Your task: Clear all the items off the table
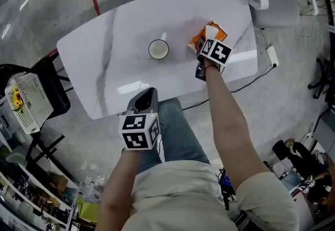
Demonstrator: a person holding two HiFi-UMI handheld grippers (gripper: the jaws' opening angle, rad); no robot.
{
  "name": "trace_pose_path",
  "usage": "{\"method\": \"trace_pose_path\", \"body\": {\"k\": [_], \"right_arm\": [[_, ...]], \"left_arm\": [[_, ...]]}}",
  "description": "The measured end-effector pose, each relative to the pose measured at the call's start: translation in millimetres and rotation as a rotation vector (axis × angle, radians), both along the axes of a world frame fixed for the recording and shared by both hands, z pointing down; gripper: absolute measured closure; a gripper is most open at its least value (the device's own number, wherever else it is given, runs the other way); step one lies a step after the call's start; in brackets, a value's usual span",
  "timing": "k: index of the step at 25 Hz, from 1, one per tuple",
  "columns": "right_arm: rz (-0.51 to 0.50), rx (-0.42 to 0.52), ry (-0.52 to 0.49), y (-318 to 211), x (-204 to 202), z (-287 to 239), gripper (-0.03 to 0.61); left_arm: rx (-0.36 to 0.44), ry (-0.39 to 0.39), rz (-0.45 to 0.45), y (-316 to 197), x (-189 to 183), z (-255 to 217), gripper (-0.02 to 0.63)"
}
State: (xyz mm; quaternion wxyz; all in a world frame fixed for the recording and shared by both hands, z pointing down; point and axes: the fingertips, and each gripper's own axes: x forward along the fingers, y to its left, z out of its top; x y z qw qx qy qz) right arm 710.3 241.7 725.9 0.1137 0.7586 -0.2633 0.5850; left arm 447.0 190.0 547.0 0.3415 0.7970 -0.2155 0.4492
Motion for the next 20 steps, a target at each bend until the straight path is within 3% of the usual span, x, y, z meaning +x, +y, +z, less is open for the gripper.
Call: {"method": "trace_pose_path", "body": {"k": [11, 20], "right_arm": [[0.008, 0.022, 0.020, 6.9, -35.0, -27.1, 0.282], [-0.003, 0.045, 0.079, 2.8, -58.7, -58.2, 0.282]], "left_arm": [[0.007, 0.046, 0.009, -5.2, -17.3, -12.8, 0.604], [0.033, 0.062, -0.032, -25.1, -53.0, -21.4, 0.604]]}}
